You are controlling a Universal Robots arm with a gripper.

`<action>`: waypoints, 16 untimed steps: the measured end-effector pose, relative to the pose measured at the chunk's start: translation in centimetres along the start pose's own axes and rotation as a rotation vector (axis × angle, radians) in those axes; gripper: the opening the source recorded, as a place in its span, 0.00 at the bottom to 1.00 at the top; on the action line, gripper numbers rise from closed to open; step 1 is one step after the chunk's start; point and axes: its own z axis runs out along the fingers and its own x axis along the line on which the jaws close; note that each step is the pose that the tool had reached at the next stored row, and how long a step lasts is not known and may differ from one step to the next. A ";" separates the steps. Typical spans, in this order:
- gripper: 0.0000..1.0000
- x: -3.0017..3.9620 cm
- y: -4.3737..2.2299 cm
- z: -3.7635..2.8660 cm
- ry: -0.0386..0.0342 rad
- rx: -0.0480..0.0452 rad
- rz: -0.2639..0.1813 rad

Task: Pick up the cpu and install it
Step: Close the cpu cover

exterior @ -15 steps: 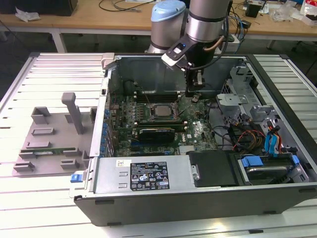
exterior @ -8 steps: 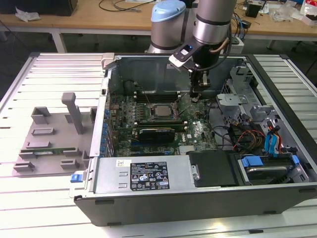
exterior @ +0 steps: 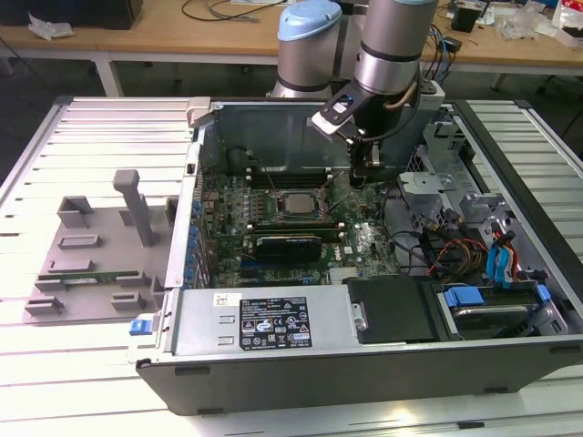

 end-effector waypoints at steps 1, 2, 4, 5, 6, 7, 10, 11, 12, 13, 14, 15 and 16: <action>0.11 0.00 0.00 0.00 -0.0001 0.0000 0.000; 0.11 0.00 0.00 0.01 0.0001 0.0001 0.000; 0.11 0.00 0.00 0.07 0.0010 0.0384 -0.001; 0.11 0.00 0.00 0.07 0.0009 0.0393 -0.001; 0.11 0.00 0.00 0.07 0.0009 0.0399 -0.001; 0.11 0.01 -0.06 0.08 0.0011 0.0399 -0.001; 0.11 0.02 -0.64 0.09 0.0011 0.0399 -0.001; 0.11 0.03 -0.89 0.10 0.0011 0.0398 -0.001; 0.11 0.04 -1.26 0.10 0.0010 0.0399 -0.001; 0.11 0.04 -1.53 0.11 0.0011 0.0398 -0.001; 0.11 0.05 -1.76 0.11 0.0011 0.0398 -0.001; 0.11 0.05 -2.01 0.12 0.0011 0.0398 -0.001; 0.11 0.06 -2.22 0.12 0.0011 0.0399 -0.001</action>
